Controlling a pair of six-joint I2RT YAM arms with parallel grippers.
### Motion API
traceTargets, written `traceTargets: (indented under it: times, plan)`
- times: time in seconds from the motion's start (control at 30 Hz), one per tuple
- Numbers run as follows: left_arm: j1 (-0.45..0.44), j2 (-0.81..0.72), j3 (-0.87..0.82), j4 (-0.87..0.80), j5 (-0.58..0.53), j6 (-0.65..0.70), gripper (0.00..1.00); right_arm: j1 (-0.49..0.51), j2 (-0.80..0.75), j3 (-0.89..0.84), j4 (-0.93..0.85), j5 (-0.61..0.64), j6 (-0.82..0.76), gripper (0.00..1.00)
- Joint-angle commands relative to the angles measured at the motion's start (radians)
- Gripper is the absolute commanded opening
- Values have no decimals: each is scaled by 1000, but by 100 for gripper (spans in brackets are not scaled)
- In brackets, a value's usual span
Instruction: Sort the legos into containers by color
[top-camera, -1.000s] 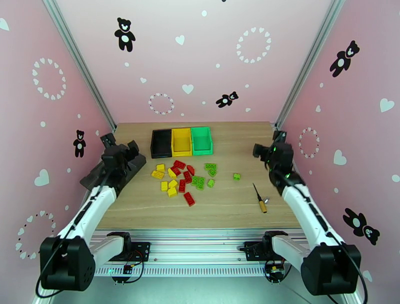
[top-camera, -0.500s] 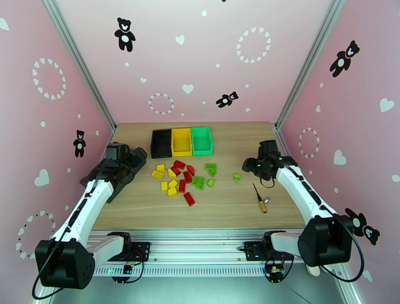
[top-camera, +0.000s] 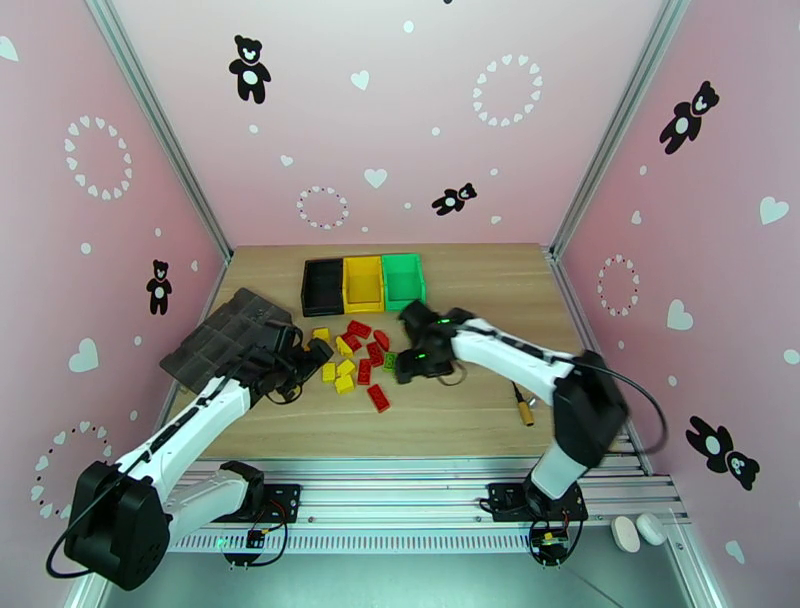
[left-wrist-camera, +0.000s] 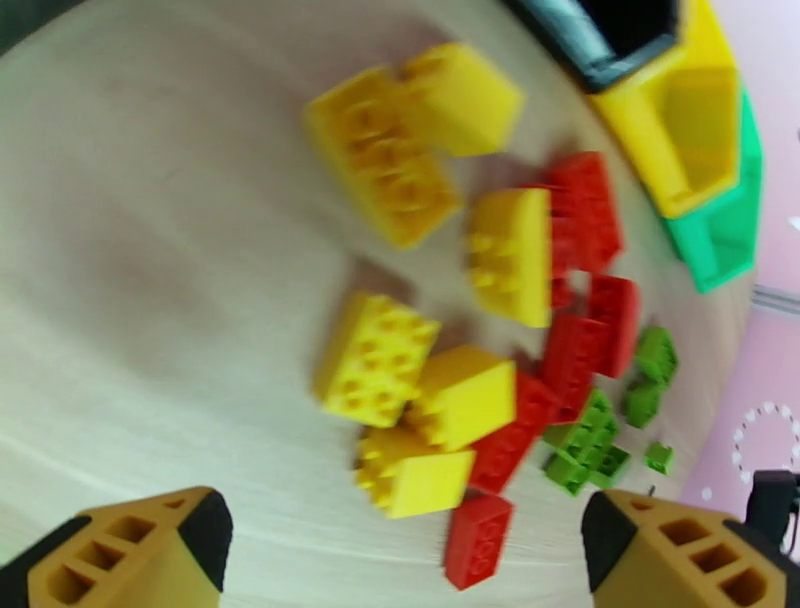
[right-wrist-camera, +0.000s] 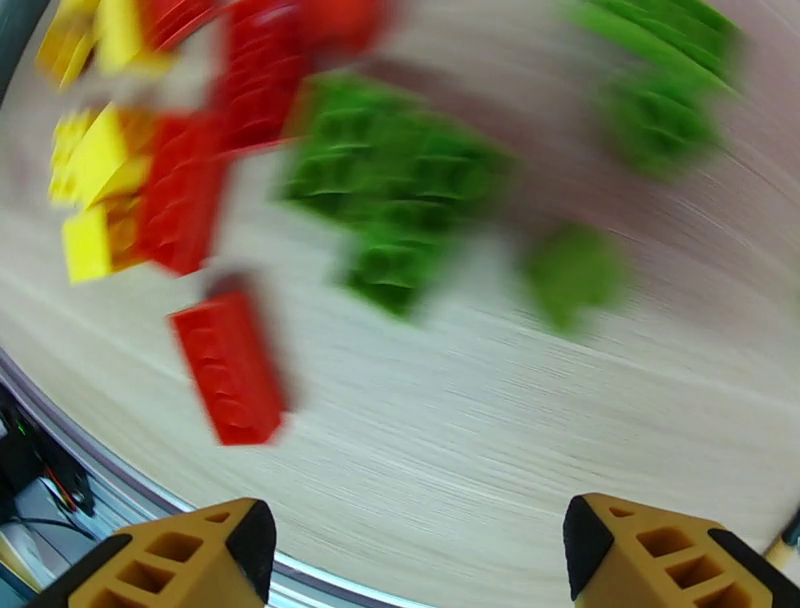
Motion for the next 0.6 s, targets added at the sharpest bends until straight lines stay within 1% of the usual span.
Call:
traceTargets:
  times: [0.0,0.13,0.23,0.4,0.57]
  plan:
    - [37,-35,4,-65,-27,-16,98,66,111,105,-70,31,-23,83]
    - [126,-43,-40,-59,48,-12,98,121,228,204,-103,33,-41,83]
    - [163,-32,-47,-61,86,9,98,145,285,240,-118,33,-45,82]
    - [170,-22,-52,-58,109,19,99,155,348,261,-127,26,-44,73]
    - [171,-23,-68,-42,124,11,98,155,371,266,-124,30,-38,66]
